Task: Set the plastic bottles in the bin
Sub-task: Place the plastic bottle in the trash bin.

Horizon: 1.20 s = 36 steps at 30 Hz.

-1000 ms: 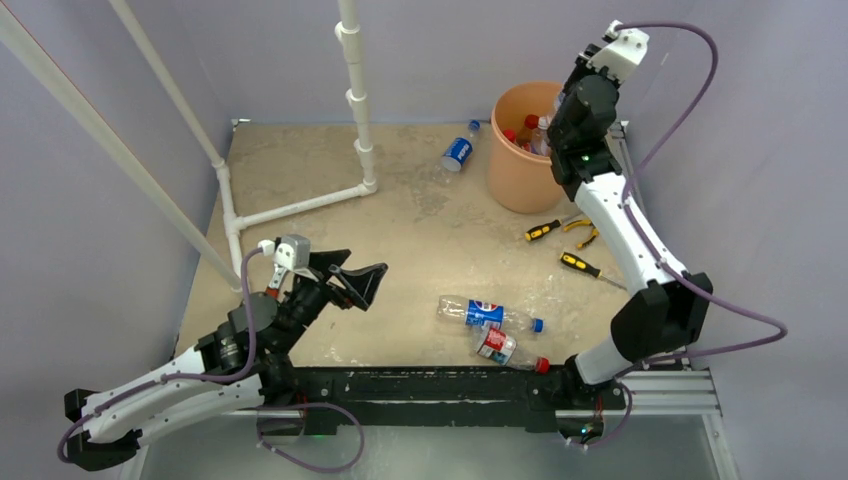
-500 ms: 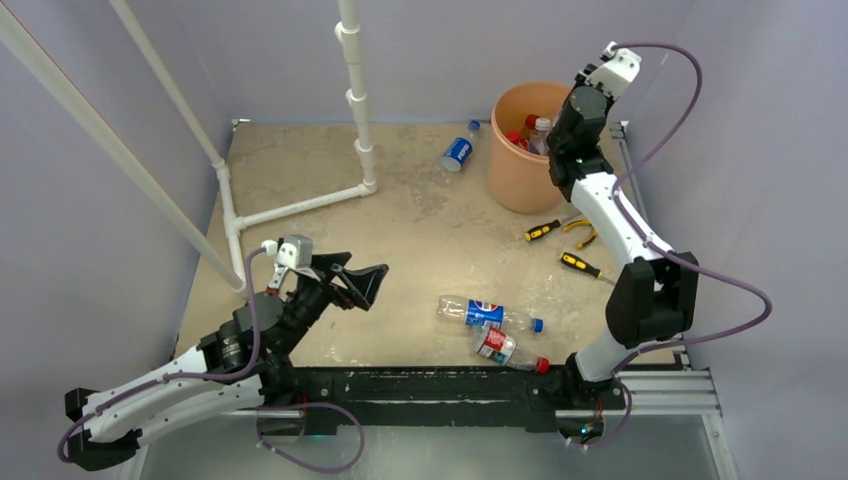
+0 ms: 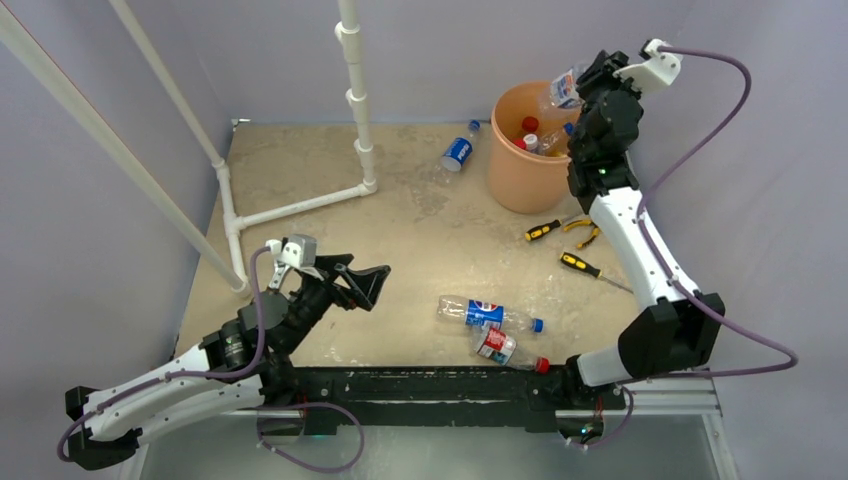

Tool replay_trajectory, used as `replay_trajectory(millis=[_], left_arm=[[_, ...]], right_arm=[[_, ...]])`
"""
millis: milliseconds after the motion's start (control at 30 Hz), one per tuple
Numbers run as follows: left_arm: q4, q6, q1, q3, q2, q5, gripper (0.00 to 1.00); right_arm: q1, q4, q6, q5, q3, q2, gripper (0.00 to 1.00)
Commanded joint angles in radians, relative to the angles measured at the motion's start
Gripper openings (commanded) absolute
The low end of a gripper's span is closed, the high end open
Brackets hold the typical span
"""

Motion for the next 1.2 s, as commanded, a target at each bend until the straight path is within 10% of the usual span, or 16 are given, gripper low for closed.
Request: replay_trajectory(millis=[0, 1167], left_arm=[[0.019, -0.029, -0.005, -0.001, 0.006, -0.013, 0.96], [0.079, -0.007, -0.005, -0.01, 0.098, -0.028, 0.96]], right_arm=[[0.003, 0.011, 0.021, -0.104, 0.085, 0.011, 0.0], [0.022, -0.18, -0.071, -0.399, 0.148, 0.36, 0.0]])
